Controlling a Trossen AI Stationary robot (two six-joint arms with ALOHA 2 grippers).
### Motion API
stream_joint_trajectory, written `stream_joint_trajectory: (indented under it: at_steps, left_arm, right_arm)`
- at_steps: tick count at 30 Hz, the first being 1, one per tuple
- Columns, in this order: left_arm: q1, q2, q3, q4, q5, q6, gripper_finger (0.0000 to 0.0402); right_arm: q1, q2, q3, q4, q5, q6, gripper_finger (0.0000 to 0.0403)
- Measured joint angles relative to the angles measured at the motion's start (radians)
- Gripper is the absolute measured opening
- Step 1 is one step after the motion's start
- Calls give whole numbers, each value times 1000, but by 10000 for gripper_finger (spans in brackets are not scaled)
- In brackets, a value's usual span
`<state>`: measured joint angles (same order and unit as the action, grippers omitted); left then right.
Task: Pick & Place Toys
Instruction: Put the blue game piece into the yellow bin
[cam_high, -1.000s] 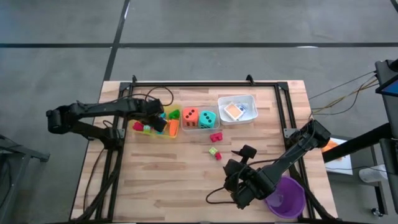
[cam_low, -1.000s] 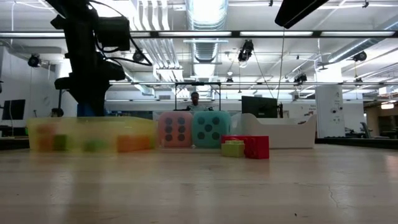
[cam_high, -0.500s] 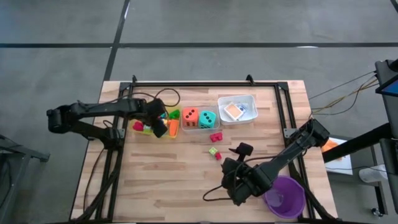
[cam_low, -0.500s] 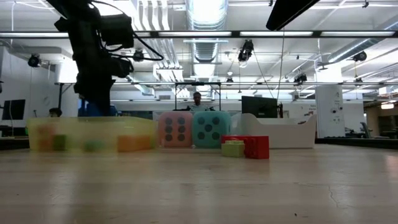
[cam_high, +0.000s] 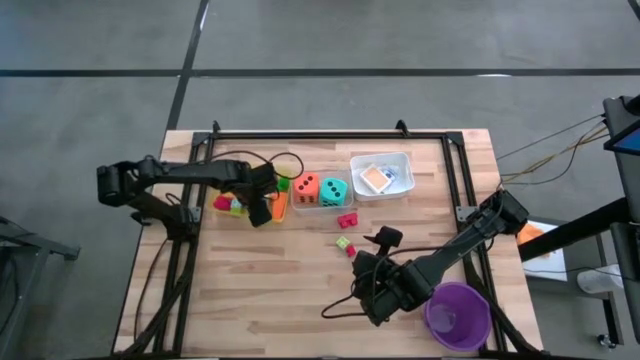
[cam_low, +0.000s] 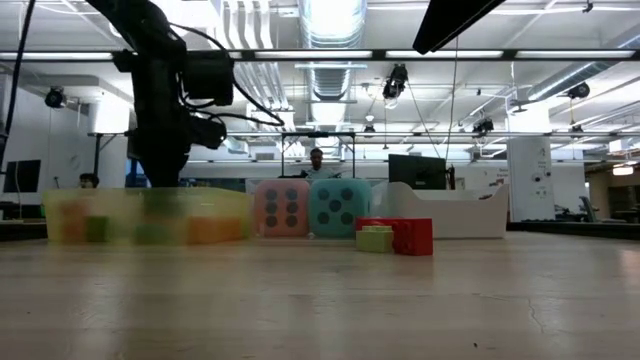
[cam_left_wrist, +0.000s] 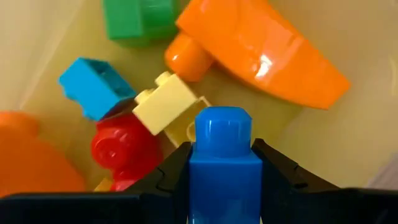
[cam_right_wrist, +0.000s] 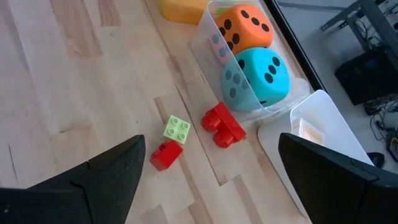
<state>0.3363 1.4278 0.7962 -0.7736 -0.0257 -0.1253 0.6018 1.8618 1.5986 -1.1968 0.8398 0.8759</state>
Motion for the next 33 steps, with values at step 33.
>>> stream_joint_trajectory:
  at_steps: [33]
  left_arm:
    - [26, 77, 16, 140, 176, 148, 125]
  right_arm:
    - [0, 0, 0, 23, -4, -20, 365]
